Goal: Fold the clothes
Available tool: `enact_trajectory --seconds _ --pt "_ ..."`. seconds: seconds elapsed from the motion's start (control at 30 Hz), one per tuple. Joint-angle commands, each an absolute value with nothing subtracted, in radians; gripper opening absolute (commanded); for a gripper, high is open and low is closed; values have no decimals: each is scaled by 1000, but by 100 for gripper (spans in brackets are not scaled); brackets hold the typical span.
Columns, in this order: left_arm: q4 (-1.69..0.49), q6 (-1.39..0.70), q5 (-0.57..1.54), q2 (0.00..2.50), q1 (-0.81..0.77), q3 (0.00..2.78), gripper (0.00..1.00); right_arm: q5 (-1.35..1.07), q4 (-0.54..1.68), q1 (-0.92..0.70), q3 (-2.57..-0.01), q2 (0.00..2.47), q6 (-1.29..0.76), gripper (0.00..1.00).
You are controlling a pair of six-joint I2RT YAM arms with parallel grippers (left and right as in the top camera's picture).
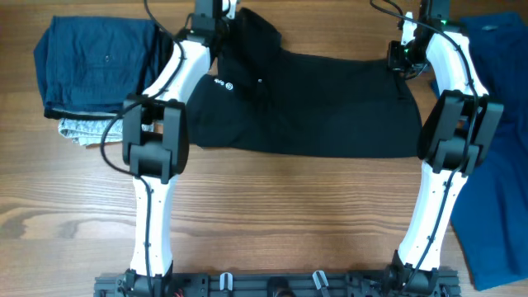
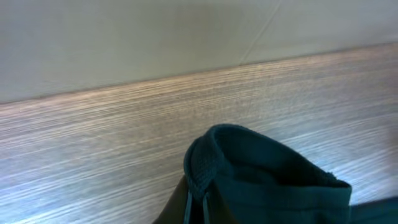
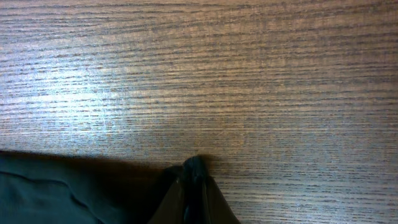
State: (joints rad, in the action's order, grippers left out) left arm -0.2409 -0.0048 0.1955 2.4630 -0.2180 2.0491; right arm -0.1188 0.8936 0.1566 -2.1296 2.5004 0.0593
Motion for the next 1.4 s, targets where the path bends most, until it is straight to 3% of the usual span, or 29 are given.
enact_trajectory --seconds 0.0,0.3,0.57,0.97,1.23,1.37 --pt "-324 1 189 2365 -188 2067 4 -120 930 146 -2121 2447 23 4" --pt "-647 1 189 2239 -159 2067 4 -136 967 191 -2121 2319 43 4" --pt "-942 0 189 2169 -159 2067 4 -290 1165 243 -2121 2287 206 4" --pt "-1335 -65 189 2119 -160 2057 4 -288 1513 244 -2119 2287 200 4" --pt "-1335 -94 189 2121 -159 1859 4 -138 1589 244 -2104 2287 71 4" --pt "-1271 -95 189 2121 -159 1753 4 -160 1514 244 -1961 2287 80 4"
